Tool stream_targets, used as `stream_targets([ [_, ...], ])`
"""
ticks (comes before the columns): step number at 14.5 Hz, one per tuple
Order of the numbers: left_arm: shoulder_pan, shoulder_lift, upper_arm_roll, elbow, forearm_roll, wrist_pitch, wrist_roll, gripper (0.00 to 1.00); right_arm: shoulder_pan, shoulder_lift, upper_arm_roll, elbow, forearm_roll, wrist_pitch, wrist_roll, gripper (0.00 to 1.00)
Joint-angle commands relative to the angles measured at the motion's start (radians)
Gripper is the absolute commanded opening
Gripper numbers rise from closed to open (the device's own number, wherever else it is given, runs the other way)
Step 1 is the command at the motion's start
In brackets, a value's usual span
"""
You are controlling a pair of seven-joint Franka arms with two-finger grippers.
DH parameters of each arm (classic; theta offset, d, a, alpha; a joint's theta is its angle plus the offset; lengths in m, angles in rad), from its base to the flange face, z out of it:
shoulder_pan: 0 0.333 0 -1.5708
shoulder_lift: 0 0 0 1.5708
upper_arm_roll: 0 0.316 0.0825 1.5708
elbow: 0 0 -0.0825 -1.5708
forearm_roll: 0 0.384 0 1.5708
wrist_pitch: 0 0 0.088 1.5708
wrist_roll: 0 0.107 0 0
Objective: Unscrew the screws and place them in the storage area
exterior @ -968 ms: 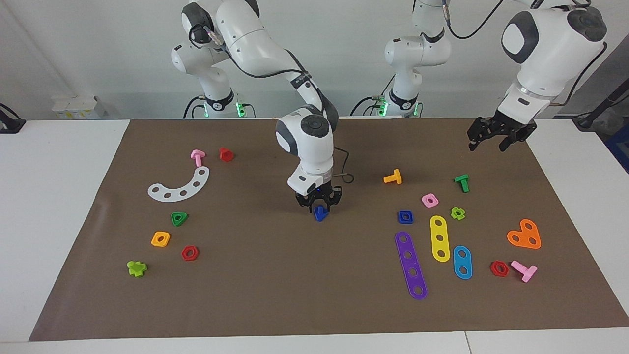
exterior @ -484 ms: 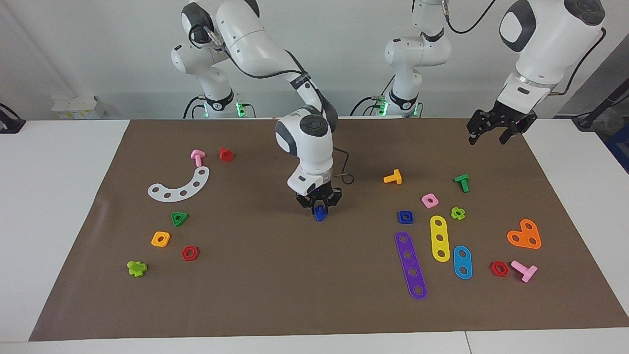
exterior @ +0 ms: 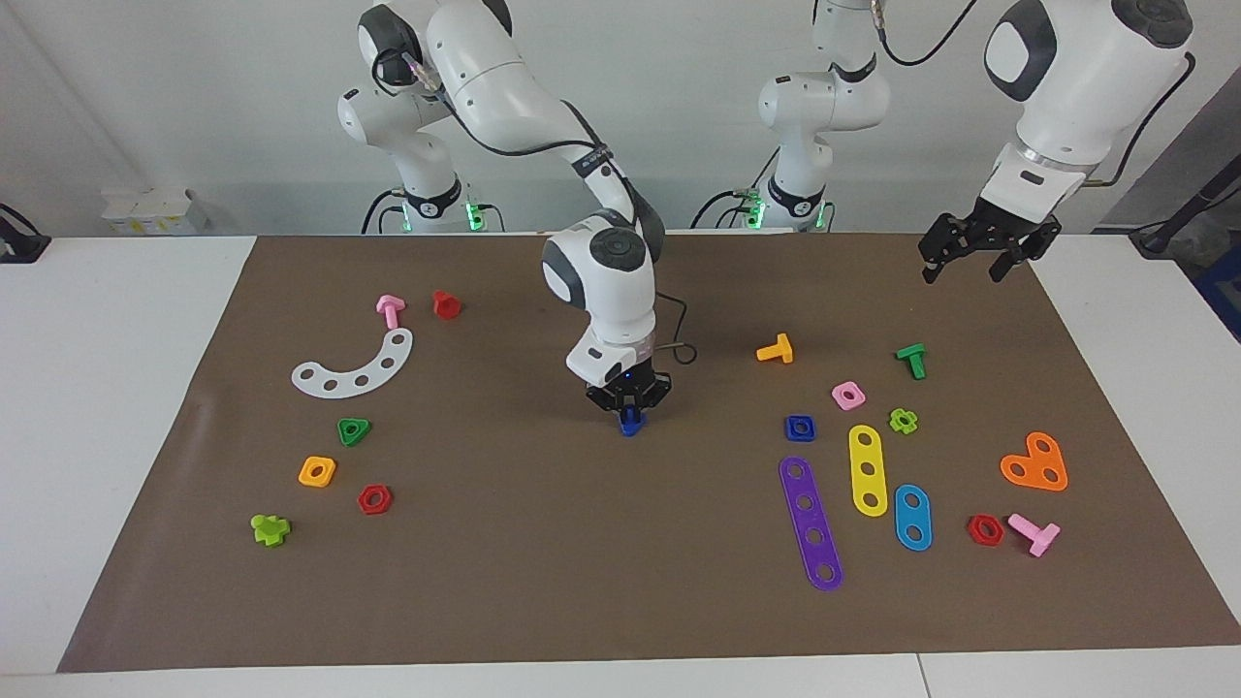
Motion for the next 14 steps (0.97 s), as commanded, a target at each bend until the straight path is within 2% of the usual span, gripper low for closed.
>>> stream_targets([
  [1,-0.002,-0.035,0.001,-0.039,0.027,0.015,-0.007,1.00,-0.017,-0.027,0.001,0.009,-0.010,-0.026,-0.012,0.00],
  [2,-0.002,-0.035,0.001,-0.039,0.027,0.015,-0.007,1.00,-0.021,-0.042,-0.008,0.026,-0.010,-0.075,-0.012,0.00],
  [4,-0.002,-0.035,0.001,-0.039,0.027,0.016,-0.008,1.00,-0.065,-0.132,-0.011,0.014,-0.012,-0.144,-0.023,0.00],
  [8,0.001,-0.035,0.010,-0.039,0.027,0.016,-0.019,1.00,-0.232,-0.306,-0.010,-0.108,-0.012,-0.181,-0.152,0.00],
  [12,0.000,-0.034,0.010,-0.034,0.027,0.018,-0.019,1.00,-0.361,-0.380,-0.008,-0.268,-0.003,-0.133,-0.268,0.00],
  [14,0.000,-0.034,0.010,-0.034,0.027,0.016,-0.016,1.00,-0.416,-0.410,-0.008,-0.383,0.006,-0.021,-0.340,0.00],
])
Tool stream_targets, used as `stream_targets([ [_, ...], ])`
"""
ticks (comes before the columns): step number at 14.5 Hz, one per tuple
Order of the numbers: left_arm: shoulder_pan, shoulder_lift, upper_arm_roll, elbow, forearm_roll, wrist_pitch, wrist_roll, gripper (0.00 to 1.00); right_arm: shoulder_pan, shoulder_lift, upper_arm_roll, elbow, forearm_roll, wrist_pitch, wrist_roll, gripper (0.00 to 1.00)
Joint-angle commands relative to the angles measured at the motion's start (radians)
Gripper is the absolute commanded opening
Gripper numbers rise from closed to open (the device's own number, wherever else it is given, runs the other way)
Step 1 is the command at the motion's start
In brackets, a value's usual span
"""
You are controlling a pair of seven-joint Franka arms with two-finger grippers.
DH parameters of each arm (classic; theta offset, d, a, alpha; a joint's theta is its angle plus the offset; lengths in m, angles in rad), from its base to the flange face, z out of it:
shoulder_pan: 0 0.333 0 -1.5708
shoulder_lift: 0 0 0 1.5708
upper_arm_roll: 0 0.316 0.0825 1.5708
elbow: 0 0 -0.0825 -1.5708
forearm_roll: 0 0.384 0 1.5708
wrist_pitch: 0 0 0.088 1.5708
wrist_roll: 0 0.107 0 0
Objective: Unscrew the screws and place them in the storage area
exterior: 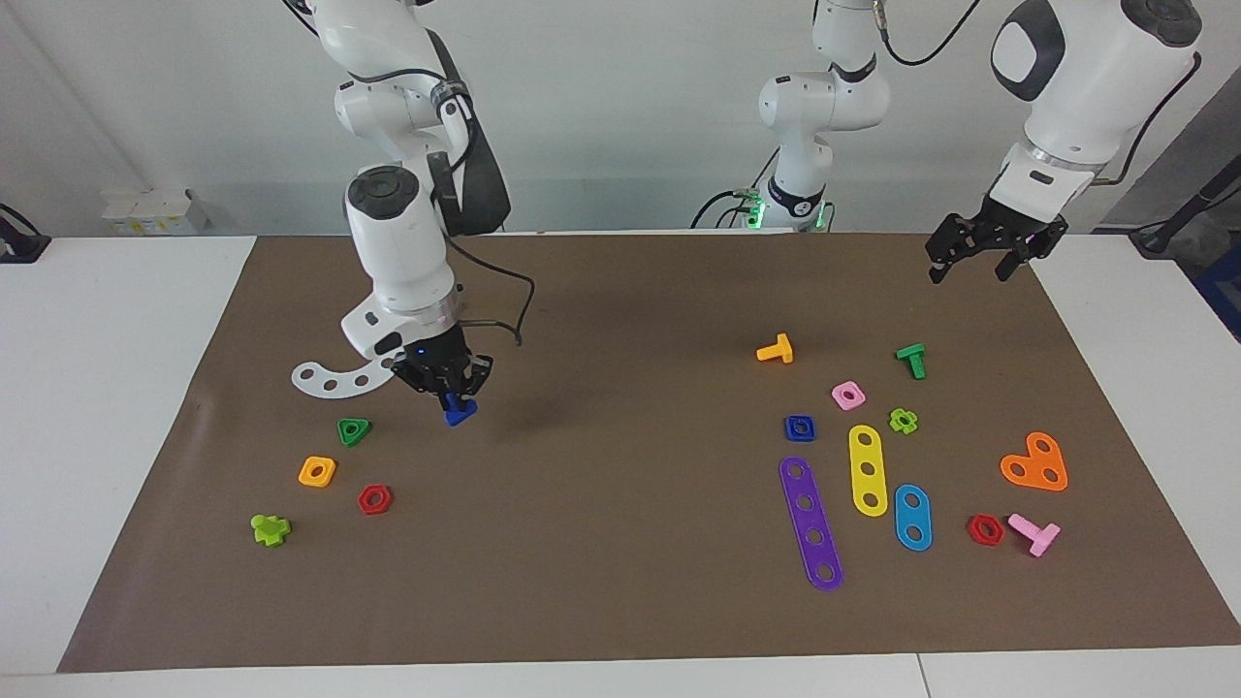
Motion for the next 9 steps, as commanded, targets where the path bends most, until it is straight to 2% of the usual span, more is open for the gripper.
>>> stream_targets([
  [1,-0.001,-0.033,-0.001,-0.034,0.024,0.014,-0.015,1.00,-0.086,-0.064,0.017,-0.190,0.008,0.154,-0.112,0.00],
  [4,0.000,-0.033,-0.001,-0.032,0.026,0.009,-0.015,1.00,-0.135,-0.049,0.019,-0.265,0.014,0.259,-0.159,0.00],
  [9,0.000,-0.033,-0.001,-0.032,0.026,0.009,-0.015,1.00,-0.154,0.006,0.019,-0.269,0.013,0.302,-0.163,0.00],
])
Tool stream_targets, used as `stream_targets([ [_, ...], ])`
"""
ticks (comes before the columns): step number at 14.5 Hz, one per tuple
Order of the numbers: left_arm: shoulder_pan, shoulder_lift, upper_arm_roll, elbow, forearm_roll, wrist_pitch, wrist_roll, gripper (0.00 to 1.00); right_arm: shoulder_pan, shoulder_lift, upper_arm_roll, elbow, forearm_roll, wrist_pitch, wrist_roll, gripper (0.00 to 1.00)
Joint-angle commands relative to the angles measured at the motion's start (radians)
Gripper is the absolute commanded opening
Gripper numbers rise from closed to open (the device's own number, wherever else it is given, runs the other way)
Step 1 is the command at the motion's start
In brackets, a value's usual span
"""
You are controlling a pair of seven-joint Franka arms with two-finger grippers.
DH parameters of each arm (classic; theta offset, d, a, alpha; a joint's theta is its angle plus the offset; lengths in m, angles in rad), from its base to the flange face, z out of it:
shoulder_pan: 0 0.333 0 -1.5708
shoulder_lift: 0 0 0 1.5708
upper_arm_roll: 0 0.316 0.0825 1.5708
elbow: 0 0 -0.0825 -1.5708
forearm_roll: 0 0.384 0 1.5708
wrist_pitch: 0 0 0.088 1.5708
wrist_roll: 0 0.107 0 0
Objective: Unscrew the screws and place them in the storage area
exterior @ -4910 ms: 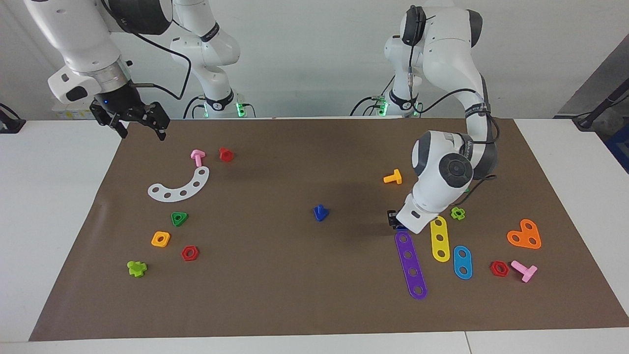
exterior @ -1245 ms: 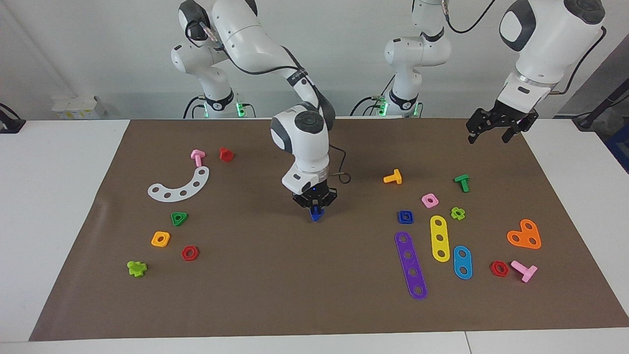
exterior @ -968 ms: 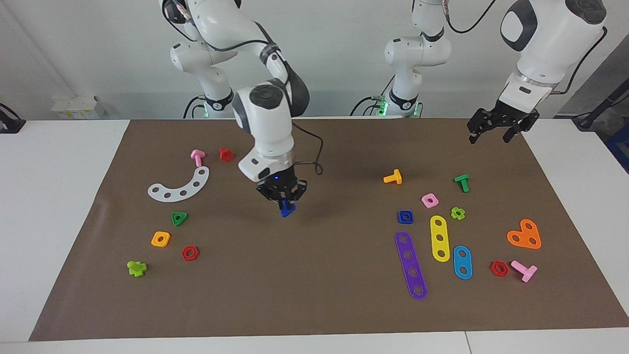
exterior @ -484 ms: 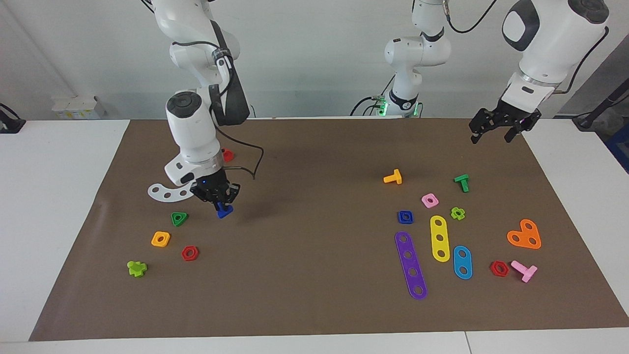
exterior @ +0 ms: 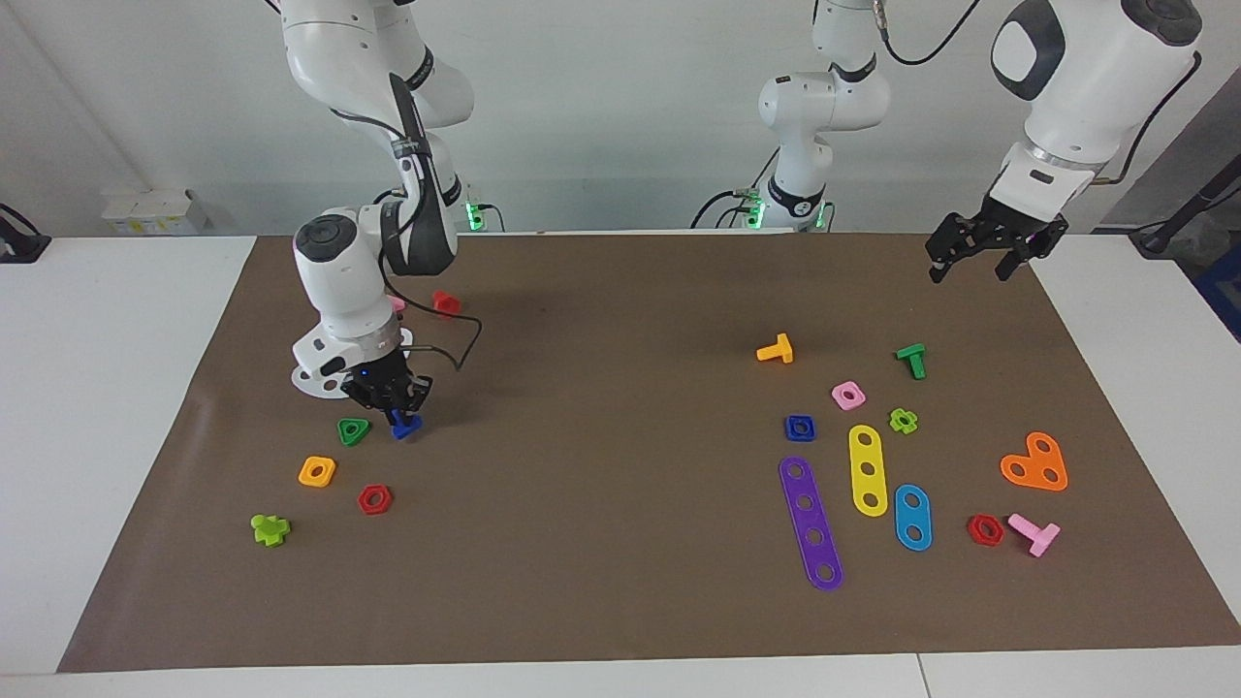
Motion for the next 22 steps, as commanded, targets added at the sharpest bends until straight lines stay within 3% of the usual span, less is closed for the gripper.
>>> stream_targets([
  [1,0.000,-0.032,-0.001,-0.032,0.026,0.009,-0.015,1.00,-0.030,0.021,0.016,-0.014,0.013,0.031,-0.037,0.18],
  [2,0.000,-0.032,-0.001,-0.032,0.024,0.009,-0.015,1.00,-0.036,0.021,0.016,-0.014,0.013,0.030,-0.043,0.51],
  [3,0.000,-0.032,-0.001,-0.032,0.026,0.009,-0.015,1.00,-0.035,0.023,0.016,-0.012,0.013,0.030,-0.040,0.97],
  [7,0.000,-0.032,-0.001,-0.032,0.024,0.009,-0.015,1.00,-0.022,-0.022,0.015,0.044,0.010,-0.043,-0.026,1.00],
  [12,0.000,-0.032,-0.001,-0.032,0.026,0.008,-0.015,1.00,-0.075,-0.075,0.013,0.315,0.010,-0.425,-0.023,1.00],
  [17,0.000,-0.032,-0.001,-0.032,0.024,0.009,-0.015,1.00,-0.111,-0.212,0.013,0.417,0.012,-0.740,-0.002,1.00],
  [19,0.000,-0.032,-0.001,-0.032,0.024,0.009,-0.015,1.00,-0.114,-0.207,0.013,0.515,0.015,-0.885,-0.002,1.00],
  [22,0.000,-0.032,-0.001,-0.032,0.026,0.009,-0.015,1.00,-0.116,-0.200,0.015,0.589,0.020,-0.946,-0.012,1.00],
])
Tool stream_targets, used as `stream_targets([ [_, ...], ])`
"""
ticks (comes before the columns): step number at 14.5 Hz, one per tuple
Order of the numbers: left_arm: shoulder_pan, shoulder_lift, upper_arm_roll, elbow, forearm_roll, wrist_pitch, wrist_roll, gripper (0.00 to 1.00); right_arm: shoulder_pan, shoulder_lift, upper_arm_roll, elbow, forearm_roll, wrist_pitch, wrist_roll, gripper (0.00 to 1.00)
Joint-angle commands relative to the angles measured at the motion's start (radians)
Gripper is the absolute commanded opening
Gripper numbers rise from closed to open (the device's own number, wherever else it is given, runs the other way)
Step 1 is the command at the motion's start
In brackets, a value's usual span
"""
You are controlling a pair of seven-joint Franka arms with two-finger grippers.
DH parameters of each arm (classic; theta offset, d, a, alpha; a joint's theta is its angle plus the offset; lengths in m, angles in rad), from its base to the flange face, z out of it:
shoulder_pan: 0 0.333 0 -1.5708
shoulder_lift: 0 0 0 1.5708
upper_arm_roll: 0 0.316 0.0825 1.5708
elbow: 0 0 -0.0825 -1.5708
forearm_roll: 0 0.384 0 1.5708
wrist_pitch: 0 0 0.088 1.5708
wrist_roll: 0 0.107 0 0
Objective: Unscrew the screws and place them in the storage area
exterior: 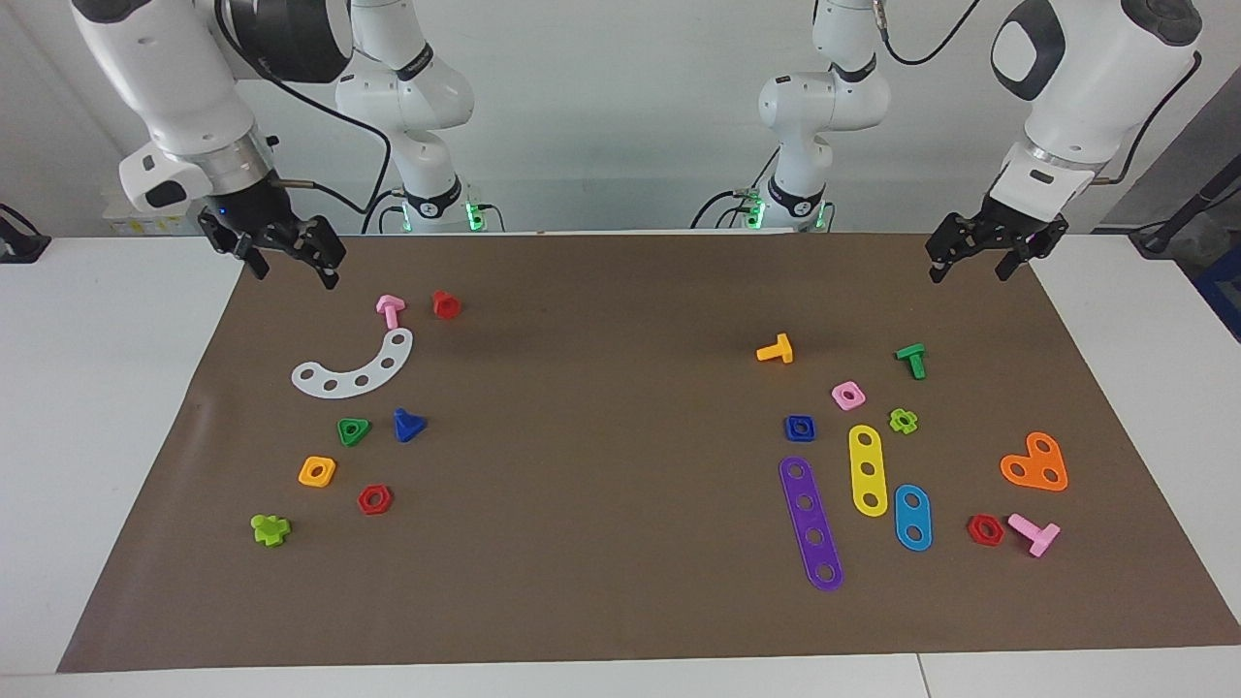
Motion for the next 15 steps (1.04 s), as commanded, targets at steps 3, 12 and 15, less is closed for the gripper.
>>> stream_targets([
  [3,0.000,-0.032,-0.001,-0.032,0.024,0.009,-0.015,1.00,-0.015,0.031,0.012,0.060,0.017,-0.047,-0.018,1.00],
  [12,0.000,-0.032,-0.001,-0.032,0.025,0.009,-0.015,1.00,0.001,0.029,0.013,0.053,-0.018,-0.036,-0.032,1.00],
  [15,0.000,-0.032,-0.001,-0.032,0.024,0.009,-0.015,1.00,0.001,0.029,0.013,0.052,-0.018,-0.042,-0.029,1.00],
])
